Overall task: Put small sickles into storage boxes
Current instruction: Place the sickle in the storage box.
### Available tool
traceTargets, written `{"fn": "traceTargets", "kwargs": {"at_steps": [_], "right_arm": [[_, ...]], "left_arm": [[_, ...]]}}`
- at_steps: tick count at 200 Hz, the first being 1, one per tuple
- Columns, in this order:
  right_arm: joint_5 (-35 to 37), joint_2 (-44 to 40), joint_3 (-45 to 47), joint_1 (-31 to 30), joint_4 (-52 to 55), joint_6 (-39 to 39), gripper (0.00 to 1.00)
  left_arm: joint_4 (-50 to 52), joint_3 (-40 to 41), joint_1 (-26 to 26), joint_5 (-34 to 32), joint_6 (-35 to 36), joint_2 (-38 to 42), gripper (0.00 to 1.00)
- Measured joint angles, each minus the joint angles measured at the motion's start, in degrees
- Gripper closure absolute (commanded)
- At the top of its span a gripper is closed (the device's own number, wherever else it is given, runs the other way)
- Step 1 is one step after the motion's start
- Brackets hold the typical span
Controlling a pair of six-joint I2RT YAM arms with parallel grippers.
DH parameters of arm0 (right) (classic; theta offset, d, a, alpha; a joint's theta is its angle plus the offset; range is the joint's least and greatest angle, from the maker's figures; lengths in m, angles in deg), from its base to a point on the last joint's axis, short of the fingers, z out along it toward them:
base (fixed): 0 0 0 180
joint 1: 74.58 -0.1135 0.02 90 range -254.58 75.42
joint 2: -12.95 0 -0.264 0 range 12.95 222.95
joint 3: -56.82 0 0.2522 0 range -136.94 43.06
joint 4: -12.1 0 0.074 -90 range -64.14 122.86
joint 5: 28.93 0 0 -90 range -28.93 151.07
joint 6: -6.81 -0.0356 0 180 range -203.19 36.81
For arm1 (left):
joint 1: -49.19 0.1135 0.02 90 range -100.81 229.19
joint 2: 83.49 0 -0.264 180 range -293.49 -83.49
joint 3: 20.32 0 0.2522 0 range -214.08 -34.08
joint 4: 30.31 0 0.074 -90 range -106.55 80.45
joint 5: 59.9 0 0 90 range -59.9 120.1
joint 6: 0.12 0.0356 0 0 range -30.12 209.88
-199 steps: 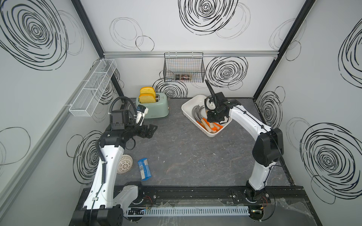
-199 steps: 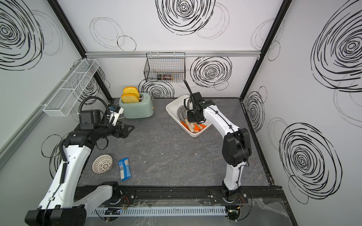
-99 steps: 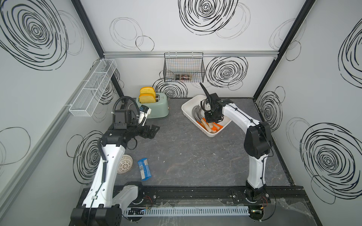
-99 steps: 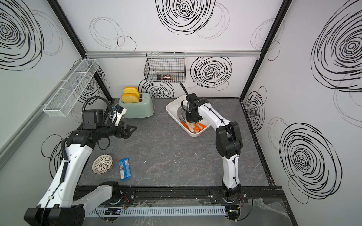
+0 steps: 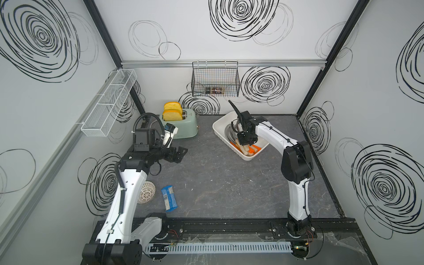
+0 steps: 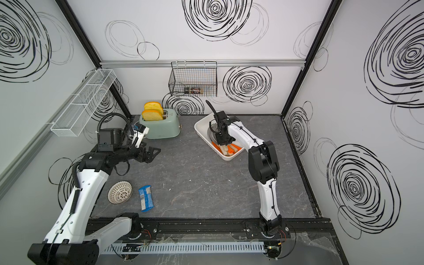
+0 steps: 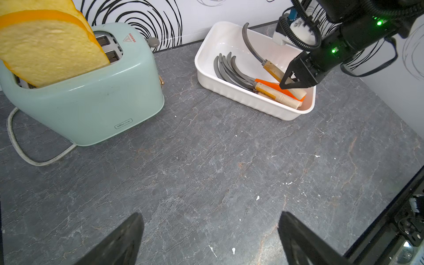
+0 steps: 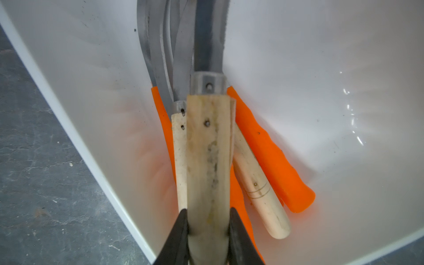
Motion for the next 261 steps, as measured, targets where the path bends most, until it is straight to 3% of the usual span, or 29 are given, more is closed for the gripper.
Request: {"fn": "traceTargets", "kwargs": {"at_steps": [98, 169, 200, 261], "right_arm": [[5.9, 2.6, -3.2, -1.1, 1.6, 1.2, 0.99], [8.6, 4.7, -3.3, -2.7, 2.8, 1.3, 0.87], [9.4, 4.7, -3.3, -3.1, 3.0, 1.3, 0.74], [10.7, 4.7, -3.3, -3.4, 3.0, 1.1, 0.66]], "left_arm": [[-0.1, 0.0, -0.3, -0.2, 0.0, 0.0, 0.04], [-0.5, 0.0, -0.6, -0.3, 0.0, 0.0, 0.04], [-0.5, 0.0, -0.6, -0.5, 0.0, 0.0, 0.04], [-0.5, 0.0, -0.6, -1.2, 0.0, 0.0, 0.04]]}}
